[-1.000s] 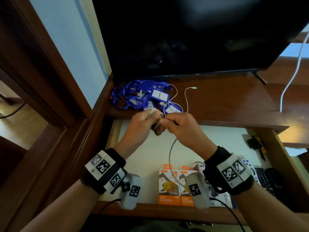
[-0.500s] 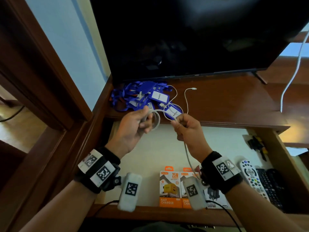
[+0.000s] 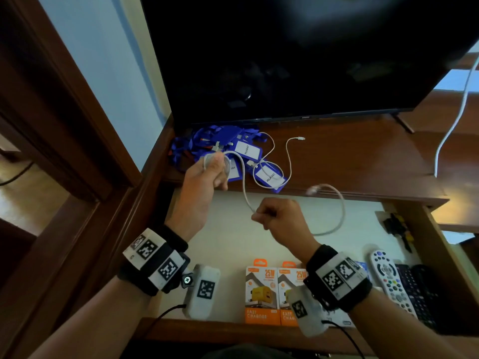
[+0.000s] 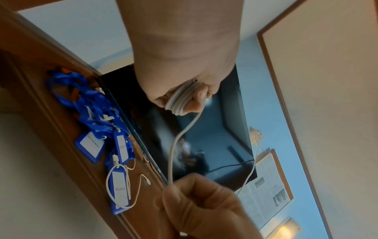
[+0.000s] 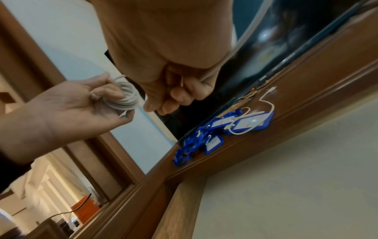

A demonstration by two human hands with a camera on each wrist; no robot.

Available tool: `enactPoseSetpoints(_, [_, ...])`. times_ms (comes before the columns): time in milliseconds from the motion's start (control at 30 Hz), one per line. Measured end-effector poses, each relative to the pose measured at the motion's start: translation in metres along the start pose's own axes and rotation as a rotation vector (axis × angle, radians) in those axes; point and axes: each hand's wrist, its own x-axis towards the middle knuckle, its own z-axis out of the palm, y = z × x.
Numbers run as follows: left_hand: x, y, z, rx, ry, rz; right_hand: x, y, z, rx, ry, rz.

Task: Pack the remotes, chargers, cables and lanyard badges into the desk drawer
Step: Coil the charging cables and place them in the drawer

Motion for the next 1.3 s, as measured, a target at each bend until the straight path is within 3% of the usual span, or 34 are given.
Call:
enactPoseSetpoints(167, [0.002,-0.013,0.003,0.215,-0.008,0.04,-0.002,-0.009,0.002,0.007,-0.114,-0.177])
enactPoseSetpoints(367, [-0.003,-0.027,0.001,0.387,-0.117,-0.002,-0.003,-0.024,-0.007,0.191,-0.099,-0.224])
enactPoseSetpoints(533, [-0.016,-0.023,0.01,0.198,-0.326,-0.121,0.005,-0.028,-0.017,0.196,0.022,-0.234])
enactPoseSetpoints(800, [-0.027,-0.024,0.018,-0.127,-0.359,-0.339,0.007,-0.023,-0.025,0.332,0.163,-0.07])
enactPoseSetpoints(1033, [-0.03,-0.029,0.023,-0.127,-0.28,-0.353,0.002,-0.019,-0.026,0.443,0.056,0.036])
enactPoseSetpoints(1300, [-0.035,-0.02,0.024,-0.088,-0.502,-0.52,0.007,-0.018,-0.05,0.472,0.05,-0.016])
